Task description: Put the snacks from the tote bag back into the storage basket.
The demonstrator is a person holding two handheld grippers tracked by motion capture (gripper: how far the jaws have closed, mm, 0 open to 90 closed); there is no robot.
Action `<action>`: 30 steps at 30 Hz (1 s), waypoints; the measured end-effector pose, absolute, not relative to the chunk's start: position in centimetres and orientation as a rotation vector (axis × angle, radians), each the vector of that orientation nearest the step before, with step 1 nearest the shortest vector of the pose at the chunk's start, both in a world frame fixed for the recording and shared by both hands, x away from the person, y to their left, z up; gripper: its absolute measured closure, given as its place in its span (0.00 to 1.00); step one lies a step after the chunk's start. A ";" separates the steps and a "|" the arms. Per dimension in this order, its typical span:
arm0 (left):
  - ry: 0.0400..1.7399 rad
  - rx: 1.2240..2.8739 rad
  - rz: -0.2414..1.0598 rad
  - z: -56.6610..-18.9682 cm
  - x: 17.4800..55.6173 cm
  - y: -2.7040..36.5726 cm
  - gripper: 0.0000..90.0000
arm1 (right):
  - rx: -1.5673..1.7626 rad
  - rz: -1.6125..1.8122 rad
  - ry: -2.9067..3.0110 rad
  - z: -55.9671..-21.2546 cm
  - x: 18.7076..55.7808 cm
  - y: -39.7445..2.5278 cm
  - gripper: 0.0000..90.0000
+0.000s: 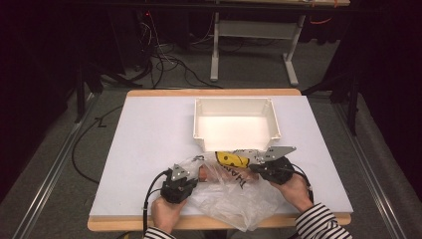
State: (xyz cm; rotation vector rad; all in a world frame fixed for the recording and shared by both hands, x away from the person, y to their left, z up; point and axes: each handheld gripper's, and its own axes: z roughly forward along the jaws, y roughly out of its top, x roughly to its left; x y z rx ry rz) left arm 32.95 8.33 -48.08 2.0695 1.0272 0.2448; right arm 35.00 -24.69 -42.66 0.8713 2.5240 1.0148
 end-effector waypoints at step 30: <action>1.005 2.072 0.280 -47.8 32.5 8.3 0.89 | 1.174 0.962 2.438 -45.1 40.1 -26.7 0.83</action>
